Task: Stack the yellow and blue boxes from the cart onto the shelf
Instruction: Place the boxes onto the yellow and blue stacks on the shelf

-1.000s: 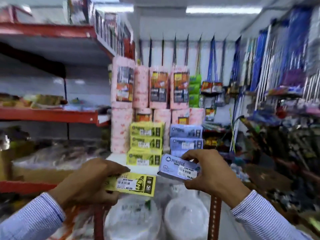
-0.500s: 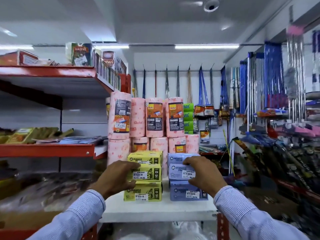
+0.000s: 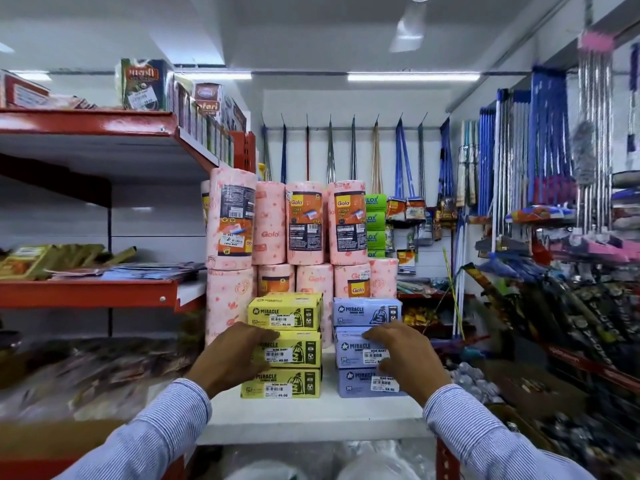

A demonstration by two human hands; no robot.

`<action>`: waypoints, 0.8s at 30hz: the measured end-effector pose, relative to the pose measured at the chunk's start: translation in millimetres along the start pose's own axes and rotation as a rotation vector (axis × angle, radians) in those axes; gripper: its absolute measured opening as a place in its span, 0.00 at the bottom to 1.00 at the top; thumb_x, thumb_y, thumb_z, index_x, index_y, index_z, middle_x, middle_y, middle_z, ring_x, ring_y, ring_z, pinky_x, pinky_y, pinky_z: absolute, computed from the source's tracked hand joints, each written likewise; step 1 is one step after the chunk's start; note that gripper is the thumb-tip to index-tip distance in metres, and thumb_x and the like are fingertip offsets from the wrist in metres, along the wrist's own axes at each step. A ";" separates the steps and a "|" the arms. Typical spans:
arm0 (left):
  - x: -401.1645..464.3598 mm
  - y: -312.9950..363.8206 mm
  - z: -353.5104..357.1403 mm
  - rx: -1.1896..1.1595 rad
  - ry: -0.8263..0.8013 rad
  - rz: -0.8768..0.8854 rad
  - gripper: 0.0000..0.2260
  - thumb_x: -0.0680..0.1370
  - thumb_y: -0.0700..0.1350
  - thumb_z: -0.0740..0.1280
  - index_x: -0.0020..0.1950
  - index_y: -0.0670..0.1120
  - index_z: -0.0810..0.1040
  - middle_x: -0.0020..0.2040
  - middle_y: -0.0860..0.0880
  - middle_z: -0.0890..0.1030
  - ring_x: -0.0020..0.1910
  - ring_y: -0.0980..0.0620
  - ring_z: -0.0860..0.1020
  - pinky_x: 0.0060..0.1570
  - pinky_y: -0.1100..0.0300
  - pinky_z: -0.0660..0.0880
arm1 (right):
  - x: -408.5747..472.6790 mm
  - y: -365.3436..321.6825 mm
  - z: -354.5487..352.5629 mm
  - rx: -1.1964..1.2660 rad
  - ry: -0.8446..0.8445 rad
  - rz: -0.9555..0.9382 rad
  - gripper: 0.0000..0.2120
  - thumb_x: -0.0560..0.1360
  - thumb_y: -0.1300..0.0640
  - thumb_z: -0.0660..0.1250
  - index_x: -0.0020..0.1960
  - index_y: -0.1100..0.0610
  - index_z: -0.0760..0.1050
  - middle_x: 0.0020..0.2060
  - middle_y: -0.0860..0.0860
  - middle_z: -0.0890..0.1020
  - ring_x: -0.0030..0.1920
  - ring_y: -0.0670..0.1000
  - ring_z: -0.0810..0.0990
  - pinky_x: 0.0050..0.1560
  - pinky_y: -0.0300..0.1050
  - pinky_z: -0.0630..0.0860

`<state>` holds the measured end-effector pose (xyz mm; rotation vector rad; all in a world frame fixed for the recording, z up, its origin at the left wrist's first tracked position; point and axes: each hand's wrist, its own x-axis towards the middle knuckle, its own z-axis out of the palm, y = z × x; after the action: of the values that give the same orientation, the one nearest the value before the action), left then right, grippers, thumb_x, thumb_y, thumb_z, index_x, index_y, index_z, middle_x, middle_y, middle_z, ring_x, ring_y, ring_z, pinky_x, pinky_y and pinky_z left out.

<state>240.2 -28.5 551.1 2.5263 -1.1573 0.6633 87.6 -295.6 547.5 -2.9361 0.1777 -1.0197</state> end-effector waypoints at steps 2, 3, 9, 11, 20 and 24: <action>0.7 0.3 0.5 -0.011 -0.005 -0.012 0.26 0.73 0.46 0.76 0.70 0.50 0.76 0.68 0.50 0.80 0.63 0.50 0.80 0.62 0.53 0.79 | -0.2 1.0 1.5 0.013 0.014 0.010 0.27 0.65 0.61 0.79 0.63 0.50 0.79 0.56 0.49 0.84 0.56 0.51 0.80 0.58 0.48 0.78; 0.5 0.3 1.1 -0.020 -0.006 -0.022 0.26 0.73 0.46 0.76 0.70 0.51 0.76 0.68 0.50 0.80 0.63 0.50 0.81 0.62 0.52 0.80 | -0.3 1.2 2.2 0.019 0.017 0.017 0.27 0.65 0.62 0.79 0.62 0.50 0.79 0.55 0.49 0.84 0.56 0.52 0.81 0.57 0.49 0.78; -2.4 2.1 7.4 -0.041 0.002 -0.088 0.22 0.75 0.45 0.75 0.68 0.52 0.77 0.66 0.49 0.82 0.59 0.49 0.82 0.56 0.54 0.82 | -1.6 3.8 8.3 0.043 0.041 0.047 0.25 0.63 0.64 0.78 0.59 0.50 0.81 0.50 0.52 0.86 0.51 0.54 0.83 0.54 0.53 0.81; -3.1 4.2 8.6 -0.042 0.006 -0.106 0.22 0.75 0.45 0.75 0.69 0.52 0.77 0.66 0.48 0.81 0.59 0.48 0.82 0.56 0.54 0.82 | -2.7 6.0 11.0 0.063 0.049 0.051 0.26 0.64 0.63 0.78 0.61 0.49 0.80 0.52 0.51 0.86 0.53 0.53 0.82 0.56 0.52 0.79; -22.4 14.5 18.1 0.147 0.069 -0.016 0.31 0.79 0.53 0.68 0.79 0.52 0.61 0.81 0.48 0.60 0.81 0.45 0.58 0.79 0.45 0.56 | -16.9 6.7 21.3 0.004 0.007 -0.048 0.29 0.75 0.56 0.71 0.73 0.50 0.66 0.72 0.51 0.72 0.72 0.56 0.68 0.71 0.57 0.68; -57.6 33.3 33.8 0.279 0.150 0.083 0.39 0.77 0.64 0.63 0.82 0.55 0.49 0.83 0.46 0.45 0.81 0.39 0.45 0.77 0.36 0.49 | -47.2 -7.8 26.8 -0.062 -0.017 -0.079 0.35 0.78 0.44 0.64 0.79 0.47 0.51 0.80 0.53 0.51 0.79 0.61 0.47 0.78 0.63 0.47</action>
<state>191.4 -27.7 494.7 2.6055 -1.1933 1.0844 68.2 -282.6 497.9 -3.0293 0.0958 -1.0173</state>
